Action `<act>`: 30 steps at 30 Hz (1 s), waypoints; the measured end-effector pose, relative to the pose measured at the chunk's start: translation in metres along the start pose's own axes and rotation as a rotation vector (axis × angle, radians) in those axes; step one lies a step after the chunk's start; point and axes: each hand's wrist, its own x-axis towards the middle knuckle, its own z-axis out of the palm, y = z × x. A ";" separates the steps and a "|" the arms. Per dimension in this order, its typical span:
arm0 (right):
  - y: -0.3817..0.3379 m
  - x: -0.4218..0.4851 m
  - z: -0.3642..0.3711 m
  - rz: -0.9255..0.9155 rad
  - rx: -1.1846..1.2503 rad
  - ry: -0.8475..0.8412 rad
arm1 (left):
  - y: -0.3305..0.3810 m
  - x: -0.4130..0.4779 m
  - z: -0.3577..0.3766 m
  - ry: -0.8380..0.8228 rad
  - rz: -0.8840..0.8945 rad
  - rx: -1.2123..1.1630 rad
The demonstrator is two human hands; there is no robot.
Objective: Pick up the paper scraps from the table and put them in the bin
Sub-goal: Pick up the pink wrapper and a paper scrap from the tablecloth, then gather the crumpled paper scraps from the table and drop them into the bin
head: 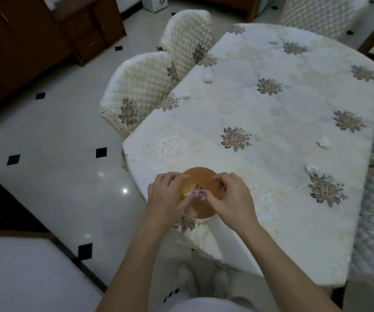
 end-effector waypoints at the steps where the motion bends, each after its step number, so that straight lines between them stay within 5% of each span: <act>1: 0.002 -0.002 -0.001 0.003 -0.019 0.016 | 0.000 -0.002 0.000 0.012 -0.002 0.010; 16: 0.017 -0.028 -0.053 -0.221 -0.460 0.114 | 0.055 -0.008 -0.008 0.039 0.138 0.239; 30: 0.087 -0.112 -0.152 0.104 -0.542 0.412 | 0.182 0.001 0.051 -0.098 0.507 0.177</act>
